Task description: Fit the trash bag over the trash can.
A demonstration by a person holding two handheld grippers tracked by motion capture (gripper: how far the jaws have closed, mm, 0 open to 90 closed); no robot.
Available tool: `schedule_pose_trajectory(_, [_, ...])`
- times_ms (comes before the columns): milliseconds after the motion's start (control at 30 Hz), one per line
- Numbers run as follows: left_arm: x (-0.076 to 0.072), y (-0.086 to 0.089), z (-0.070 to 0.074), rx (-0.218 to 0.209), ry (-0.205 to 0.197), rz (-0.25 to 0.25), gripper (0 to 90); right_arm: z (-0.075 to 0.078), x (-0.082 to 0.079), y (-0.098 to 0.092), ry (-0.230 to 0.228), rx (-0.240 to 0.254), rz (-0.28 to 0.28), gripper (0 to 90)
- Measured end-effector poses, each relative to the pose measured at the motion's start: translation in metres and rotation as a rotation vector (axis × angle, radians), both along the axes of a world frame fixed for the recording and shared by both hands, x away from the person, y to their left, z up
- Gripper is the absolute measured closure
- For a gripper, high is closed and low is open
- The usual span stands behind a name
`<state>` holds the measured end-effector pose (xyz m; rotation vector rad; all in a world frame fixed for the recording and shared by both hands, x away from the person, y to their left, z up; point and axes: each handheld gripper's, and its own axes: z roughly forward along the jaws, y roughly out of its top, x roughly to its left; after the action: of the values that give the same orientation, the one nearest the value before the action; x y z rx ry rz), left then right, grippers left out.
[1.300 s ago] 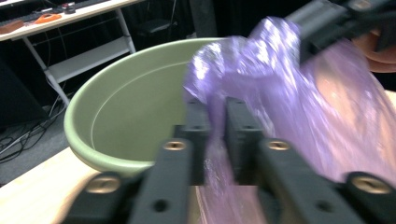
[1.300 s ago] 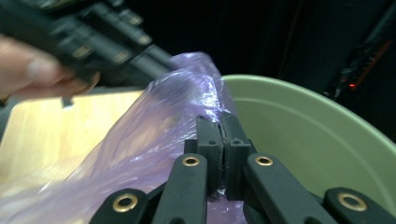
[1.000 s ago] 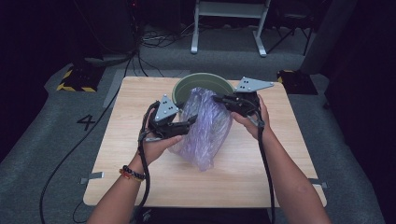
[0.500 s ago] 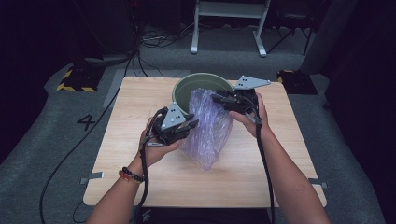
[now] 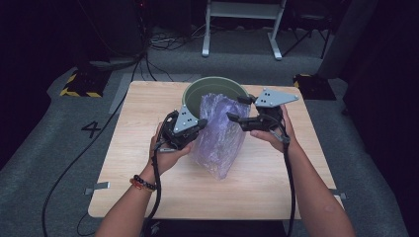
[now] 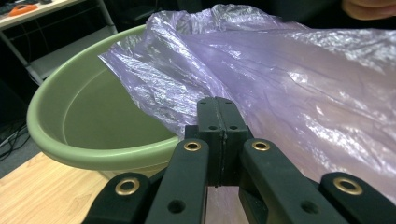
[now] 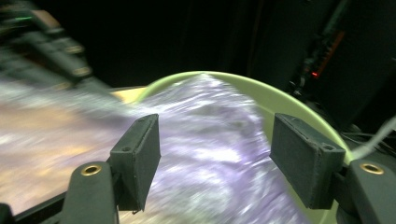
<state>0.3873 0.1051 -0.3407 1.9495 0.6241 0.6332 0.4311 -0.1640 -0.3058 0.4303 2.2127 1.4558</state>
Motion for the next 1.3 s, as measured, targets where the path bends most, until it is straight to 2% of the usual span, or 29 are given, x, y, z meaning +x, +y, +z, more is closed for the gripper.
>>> schedule_pose_trajectory(167, [-0.001,0.001,0.002,0.0,-0.004,0.011,89.9,-0.011,-0.032,0.0,-0.043,-0.054,0.083,36.0])
schedule_pose_trajectory(333, [0.0,-0.001,0.005,0.018,-0.007,0.051,90.0,-0.021,-0.055,0.006,-0.039,-0.066,0.142,35.4])
schedule_pose_trajectory(433, [0.001,-0.002,0.006,0.011,-0.004,0.062,90.0,-0.028,-0.066,0.015,-0.051,-0.082,0.159,33.0])
schedule_pose_trajectory(533, [0.001,-0.003,0.006,0.009,-0.009,0.058,90.0,-0.037,-0.077,0.025,-0.092,-0.126,0.162,30.3])
schedule_pose_trajectory(600, [0.0,-0.004,0.006,0.007,-0.008,0.056,90.0,-0.043,-0.081,0.03,-0.087,-0.109,0.176,30.0])
schedule_pose_trajectory(733, [0.0,-0.005,0.006,0.006,-0.006,0.049,90.0,-0.056,-0.083,0.041,-0.115,-0.171,0.164,29.9])
schedule_pose_trajectory(767, [0.0,-0.004,0.006,0.008,-0.006,0.049,90.0,-0.058,-0.082,0.043,-0.126,-0.183,0.156,33.7])
schedule_pose_trajectory(933, [0.0,-0.001,0.006,0.003,0.003,0.044,90.0,-0.065,-0.078,0.044,-0.196,-0.267,0.096,68.2])
schedule_pose_trajectory(1033, [-0.001,0.0,0.007,0.017,-0.004,0.046,90.0,-0.063,-0.077,0.04,-0.212,-0.28,0.098,85.9])
schedule_pose_trajectory(1067, [-0.002,0.002,0.007,0.02,-0.009,0.048,90.0,-0.06,-0.076,0.037,-0.215,-0.27,0.094,88.6])
schedule_pose_trajectory(1133, [-0.003,0.005,0.009,0.019,-0.012,0.052,90.0,-0.054,-0.074,0.029,-0.194,-0.215,0.106,89.8])
schedule_pose_trajectory(1200, [-0.002,0.009,0.01,0.016,-0.011,0.057,89.9,-0.047,-0.072,0.02,-0.196,-0.178,0.072,90.0])
schedule_pose_trajectory(1300, [0.0,0.014,0.011,0.011,-0.006,0.07,89.9,-0.036,-0.066,0.008,-0.209,-0.153,0.004,90.0])
